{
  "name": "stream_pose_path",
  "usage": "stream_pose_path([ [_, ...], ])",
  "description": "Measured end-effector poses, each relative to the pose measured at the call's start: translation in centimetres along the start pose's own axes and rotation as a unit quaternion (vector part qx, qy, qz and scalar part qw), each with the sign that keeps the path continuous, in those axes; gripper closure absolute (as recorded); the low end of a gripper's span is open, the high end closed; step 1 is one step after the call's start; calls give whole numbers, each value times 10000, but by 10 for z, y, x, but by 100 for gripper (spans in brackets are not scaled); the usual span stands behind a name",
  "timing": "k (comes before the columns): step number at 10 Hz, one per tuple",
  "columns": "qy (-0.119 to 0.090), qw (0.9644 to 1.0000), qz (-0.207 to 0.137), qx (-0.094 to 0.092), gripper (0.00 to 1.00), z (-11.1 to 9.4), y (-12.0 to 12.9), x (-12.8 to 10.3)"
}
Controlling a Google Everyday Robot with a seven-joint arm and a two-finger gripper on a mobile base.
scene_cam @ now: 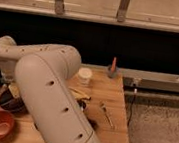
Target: Wipe purple bowl with eraser
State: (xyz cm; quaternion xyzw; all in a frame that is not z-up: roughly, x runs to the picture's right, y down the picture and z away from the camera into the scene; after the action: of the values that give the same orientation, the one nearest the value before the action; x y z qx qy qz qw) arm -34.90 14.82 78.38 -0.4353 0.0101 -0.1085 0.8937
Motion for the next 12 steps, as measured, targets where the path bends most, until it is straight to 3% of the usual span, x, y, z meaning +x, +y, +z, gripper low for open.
stream_pose_path([
  [3, -43, 9994, 339, -77, 100, 6, 23, 36],
  [5, -38, 9978, 653, -86, 100, 6, 16, 64],
  [7, 0, 9971, 761, -77, 100, 2, -1, 73],
  [10, 90, 9989, 469, 7, 100, -11, -31, 41],
  [12, 93, 9997, 235, 71, 100, -16, -36, 21],
])
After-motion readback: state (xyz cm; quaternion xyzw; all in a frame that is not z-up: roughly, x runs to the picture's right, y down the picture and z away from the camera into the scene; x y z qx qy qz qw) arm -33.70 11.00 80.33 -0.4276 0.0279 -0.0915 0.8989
